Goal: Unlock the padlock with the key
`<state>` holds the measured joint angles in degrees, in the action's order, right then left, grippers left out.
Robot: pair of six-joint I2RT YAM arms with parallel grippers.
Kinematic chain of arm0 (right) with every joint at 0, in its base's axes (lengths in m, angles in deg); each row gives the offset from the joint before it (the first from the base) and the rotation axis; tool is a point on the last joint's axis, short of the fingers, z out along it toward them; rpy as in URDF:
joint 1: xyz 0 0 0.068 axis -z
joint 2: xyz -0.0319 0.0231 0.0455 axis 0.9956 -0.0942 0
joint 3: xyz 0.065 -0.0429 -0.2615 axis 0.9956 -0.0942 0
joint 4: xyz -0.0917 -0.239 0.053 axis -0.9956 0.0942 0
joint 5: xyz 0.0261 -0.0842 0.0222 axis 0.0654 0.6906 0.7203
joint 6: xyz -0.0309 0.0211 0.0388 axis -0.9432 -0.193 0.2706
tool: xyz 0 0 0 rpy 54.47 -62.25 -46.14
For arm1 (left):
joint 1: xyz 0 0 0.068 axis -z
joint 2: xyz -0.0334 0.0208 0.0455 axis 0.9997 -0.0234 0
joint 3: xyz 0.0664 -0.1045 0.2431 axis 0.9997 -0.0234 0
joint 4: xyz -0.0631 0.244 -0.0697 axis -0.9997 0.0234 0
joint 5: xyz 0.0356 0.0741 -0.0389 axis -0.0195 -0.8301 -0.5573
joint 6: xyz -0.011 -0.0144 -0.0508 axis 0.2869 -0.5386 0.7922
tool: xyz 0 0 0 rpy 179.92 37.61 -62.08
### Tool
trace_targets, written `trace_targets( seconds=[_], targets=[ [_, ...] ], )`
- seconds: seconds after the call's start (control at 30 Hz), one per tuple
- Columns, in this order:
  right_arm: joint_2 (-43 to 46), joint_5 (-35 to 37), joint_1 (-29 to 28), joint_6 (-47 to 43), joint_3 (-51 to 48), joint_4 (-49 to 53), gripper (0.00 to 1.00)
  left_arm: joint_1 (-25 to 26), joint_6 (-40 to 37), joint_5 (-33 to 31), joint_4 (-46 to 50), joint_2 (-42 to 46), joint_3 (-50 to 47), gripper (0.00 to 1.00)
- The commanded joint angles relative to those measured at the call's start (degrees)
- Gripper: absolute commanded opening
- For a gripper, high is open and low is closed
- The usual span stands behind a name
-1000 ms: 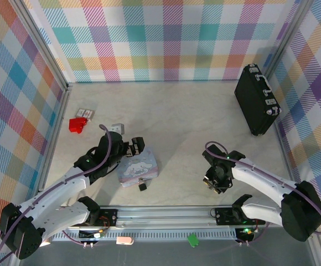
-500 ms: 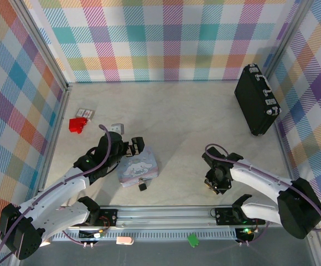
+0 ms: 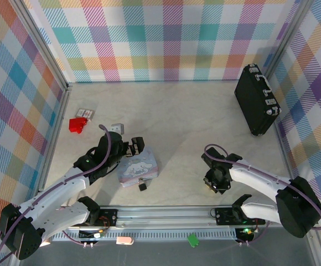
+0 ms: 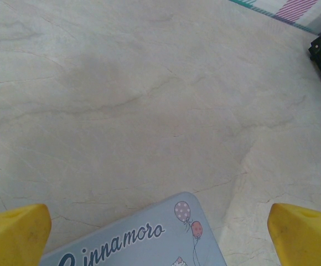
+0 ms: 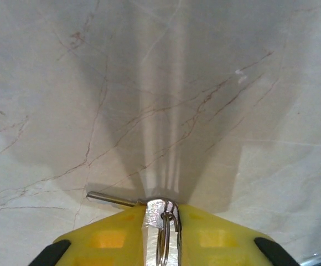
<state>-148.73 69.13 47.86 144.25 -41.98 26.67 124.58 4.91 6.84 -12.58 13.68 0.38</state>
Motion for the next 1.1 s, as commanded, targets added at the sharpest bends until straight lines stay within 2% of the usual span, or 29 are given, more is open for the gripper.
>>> trace_targets(
  seconds=[0.0,0.23,0.33,0.5,0.83,1.07],
  targets=[
    [-0.67,2.37,-0.27,-0.91,-1.92,-0.21,0.12,0.57,-0.48,-0.23,0.2,0.86,-0.13,1.0],
    [2.81,3.36,-0.36,-3.81,-1.54,-3.86,0.06,0.62,-0.3,0.26,-0.95,-2.19,1.15,1.0],
    [3.24,3.23,-0.36,-5.77,0.12,-5.87,0.01,0.64,0.33,0.62,-1.54,-4.53,2.87,1.0],
    [3.6,2.0,-0.36,-10.55,3.82,-11.05,0.0,0.63,3.68,2.19,-2.36,-4.26,2.82,1.0],
    [7.8,-0.07,-0.36,-10.87,2.65,-27.67,0.0,0.63,10.54,6.46,-5.81,-5.85,3.37,1.0],
    [7.48,-1.68,-0.36,-13.41,2.3,-40.67,0.0,0.55,16.91,10.77,-12.53,-6.83,3.28,1.0]
  ],
)
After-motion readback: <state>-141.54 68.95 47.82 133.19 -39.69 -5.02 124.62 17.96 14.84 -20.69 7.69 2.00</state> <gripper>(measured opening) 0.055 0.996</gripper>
